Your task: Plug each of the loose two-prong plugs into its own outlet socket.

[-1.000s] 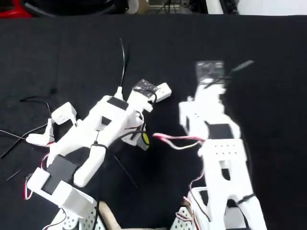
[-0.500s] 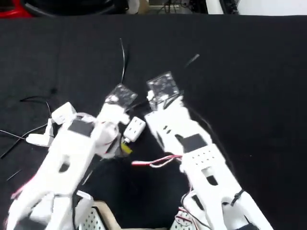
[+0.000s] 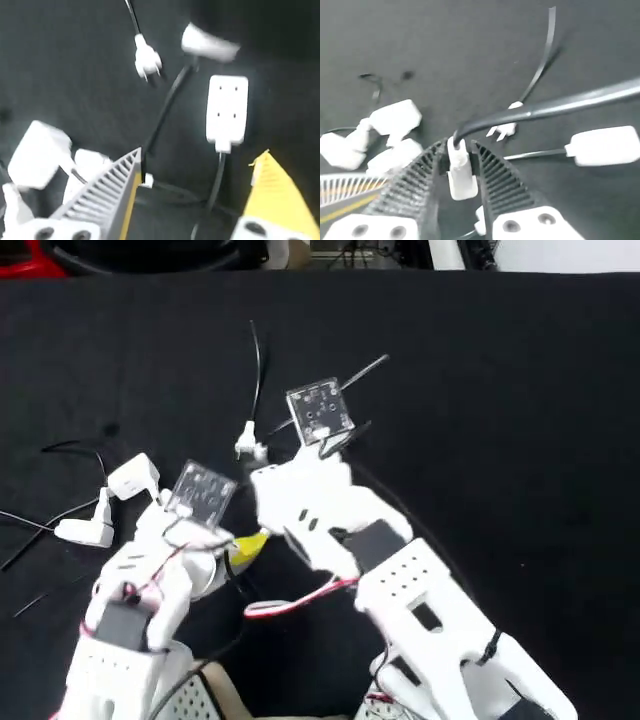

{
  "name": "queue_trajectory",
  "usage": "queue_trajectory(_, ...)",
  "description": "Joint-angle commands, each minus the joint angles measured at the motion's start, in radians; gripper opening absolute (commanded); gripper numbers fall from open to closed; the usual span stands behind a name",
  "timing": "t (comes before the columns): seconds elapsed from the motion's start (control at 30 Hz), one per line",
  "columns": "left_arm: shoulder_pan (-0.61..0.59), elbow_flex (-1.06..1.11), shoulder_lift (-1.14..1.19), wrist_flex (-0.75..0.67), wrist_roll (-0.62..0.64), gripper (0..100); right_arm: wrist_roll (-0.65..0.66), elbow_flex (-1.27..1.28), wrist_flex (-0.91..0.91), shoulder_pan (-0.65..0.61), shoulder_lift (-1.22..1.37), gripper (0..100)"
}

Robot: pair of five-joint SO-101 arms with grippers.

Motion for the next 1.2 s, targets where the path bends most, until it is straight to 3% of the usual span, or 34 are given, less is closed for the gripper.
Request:
queue_trajectory(0.0,-0.044,0.079,-0.236,-0.029,0.011,34,-0.071,-0.062,0.012,-0.052,-0.025,1.2)
queue_trajectory(0.17,-0.058,0.059,-0.189,-0.034,0.015,34,-0.084,-0.067,0.083,-0.101,-0.025,1.2)
queue_trajectory(0.87,-0.105,0.079,-0.189,-0.081,0.014,34,-0.023,-0.139,0.361,-0.097,-0.021,1.2)
queue_trajectory(1.17,-0.104,0.081,-0.189,-0.075,0.009,34,0.037,-0.151,0.373,-0.097,-0.018,1.2)
